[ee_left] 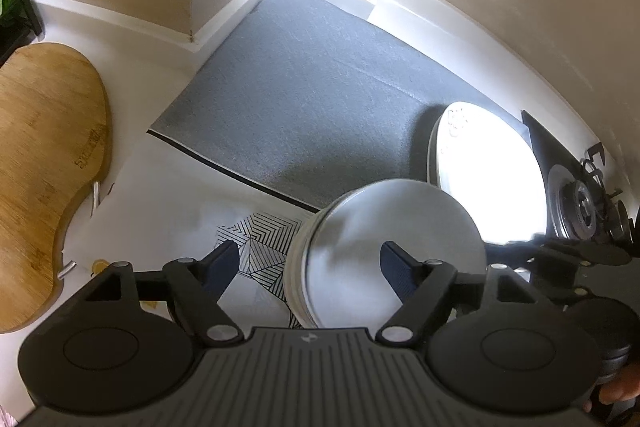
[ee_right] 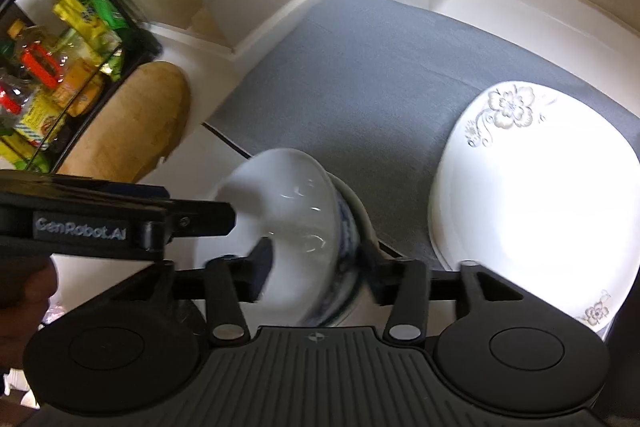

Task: Organize plates and bowls
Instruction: 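Lower the blue-patterned bowl into the bowl stack and open both tools, then grasp the rim of the whole bowl stack with both tools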

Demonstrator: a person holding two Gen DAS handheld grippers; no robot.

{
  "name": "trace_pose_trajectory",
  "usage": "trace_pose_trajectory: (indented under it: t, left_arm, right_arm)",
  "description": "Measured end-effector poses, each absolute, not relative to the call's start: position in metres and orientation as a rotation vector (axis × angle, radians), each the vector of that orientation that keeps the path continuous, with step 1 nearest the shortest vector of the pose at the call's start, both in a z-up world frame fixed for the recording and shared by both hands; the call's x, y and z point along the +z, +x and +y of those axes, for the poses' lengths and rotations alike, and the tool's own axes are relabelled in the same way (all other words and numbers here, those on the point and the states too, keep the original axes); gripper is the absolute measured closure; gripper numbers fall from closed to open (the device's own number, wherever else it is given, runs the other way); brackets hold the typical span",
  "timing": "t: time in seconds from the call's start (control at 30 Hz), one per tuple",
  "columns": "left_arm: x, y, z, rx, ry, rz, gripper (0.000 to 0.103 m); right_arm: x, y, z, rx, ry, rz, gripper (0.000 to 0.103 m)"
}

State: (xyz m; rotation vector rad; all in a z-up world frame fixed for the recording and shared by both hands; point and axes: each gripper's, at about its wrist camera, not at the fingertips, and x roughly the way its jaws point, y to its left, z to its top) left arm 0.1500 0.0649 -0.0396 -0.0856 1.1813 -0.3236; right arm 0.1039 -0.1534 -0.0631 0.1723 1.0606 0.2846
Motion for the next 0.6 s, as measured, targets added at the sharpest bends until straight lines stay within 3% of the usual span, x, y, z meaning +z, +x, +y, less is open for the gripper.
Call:
trace_pose_trajectory:
  t: [0.23, 0.6]
  left_arm:
    - [-0.043, 0.151, 0.064, -0.31, -0.077, 1.189, 0.019]
    - [-0.049, 0.15, 0.058, -0.309, -0.049, 1.198, 0.012]
  right_arm:
    - [-0.059, 0.1, -0.163, 0.214, 0.103, 1.03, 0.035]
    - [-0.08, 0.1, -0.173, 0.187, 0.222, 1.084, 0.034]
